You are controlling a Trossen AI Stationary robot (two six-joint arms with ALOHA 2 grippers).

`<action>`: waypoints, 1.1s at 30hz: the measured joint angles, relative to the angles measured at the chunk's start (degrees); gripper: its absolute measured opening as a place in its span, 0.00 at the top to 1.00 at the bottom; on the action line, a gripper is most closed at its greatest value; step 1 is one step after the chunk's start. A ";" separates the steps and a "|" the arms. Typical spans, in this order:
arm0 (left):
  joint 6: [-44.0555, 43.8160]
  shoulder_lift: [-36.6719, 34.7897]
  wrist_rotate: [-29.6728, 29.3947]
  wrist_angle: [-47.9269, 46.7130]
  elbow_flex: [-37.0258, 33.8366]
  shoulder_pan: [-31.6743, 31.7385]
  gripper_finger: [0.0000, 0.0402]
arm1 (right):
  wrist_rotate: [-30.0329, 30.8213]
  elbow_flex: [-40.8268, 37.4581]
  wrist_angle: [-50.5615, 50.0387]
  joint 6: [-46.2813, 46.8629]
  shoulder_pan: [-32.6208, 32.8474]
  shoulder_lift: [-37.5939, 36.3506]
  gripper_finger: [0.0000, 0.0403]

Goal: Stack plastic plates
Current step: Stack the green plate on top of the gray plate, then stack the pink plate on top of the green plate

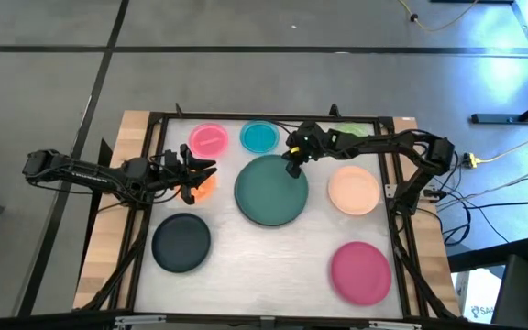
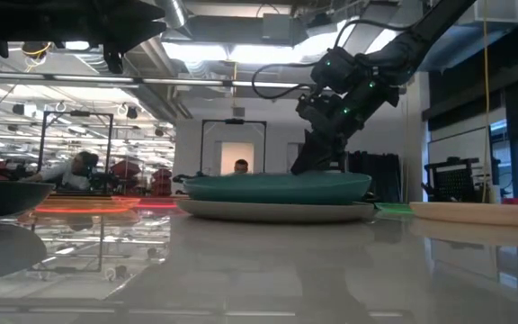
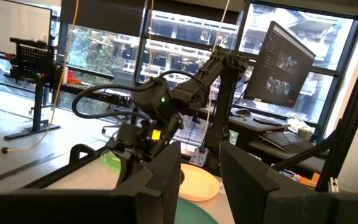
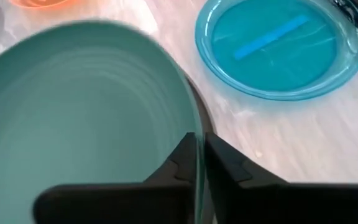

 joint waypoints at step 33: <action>8.00 0.28 0.09 6.39 0.00 0.00 0.74 | -0.71 -3.77 -43.06 15.82 39.79 -34.83 0.64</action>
